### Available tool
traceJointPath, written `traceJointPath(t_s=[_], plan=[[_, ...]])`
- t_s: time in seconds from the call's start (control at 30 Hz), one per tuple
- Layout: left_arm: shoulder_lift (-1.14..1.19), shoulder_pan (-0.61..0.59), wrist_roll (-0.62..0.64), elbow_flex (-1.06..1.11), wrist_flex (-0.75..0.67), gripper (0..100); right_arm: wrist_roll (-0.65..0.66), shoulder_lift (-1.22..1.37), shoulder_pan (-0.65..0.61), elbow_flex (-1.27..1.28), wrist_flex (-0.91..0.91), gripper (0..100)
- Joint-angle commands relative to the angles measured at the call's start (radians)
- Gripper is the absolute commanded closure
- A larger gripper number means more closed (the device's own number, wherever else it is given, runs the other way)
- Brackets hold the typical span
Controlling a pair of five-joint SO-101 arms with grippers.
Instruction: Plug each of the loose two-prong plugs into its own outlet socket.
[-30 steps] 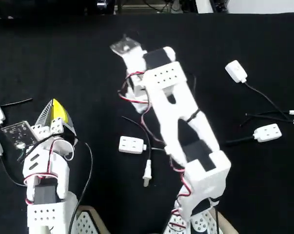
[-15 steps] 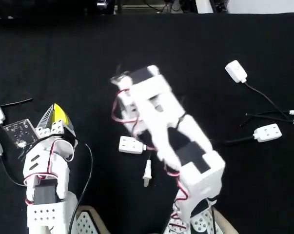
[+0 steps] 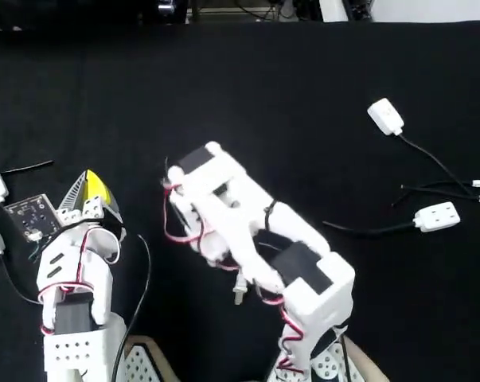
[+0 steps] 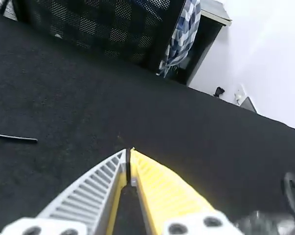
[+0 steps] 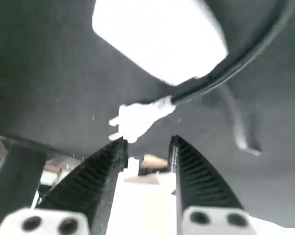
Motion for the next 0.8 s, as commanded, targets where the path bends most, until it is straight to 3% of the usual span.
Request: traceJointPath(t_s=[0.0,0.37,0.77], plan=[[-0.006,-0.002,-0.006,0.016,0.002,97,-0.006,-0.133,-0.054,0.11,-0.018,85.4],[-0.006,-0.002,-0.006,0.016,0.003,97,-0.012,-0.317,-0.052,0.46,-0.413,85.6],[-0.006,-0.007,-0.008,0.016,0.003,97,-0.008,-0.429,-0.051,0.512,-0.436,85.7]])
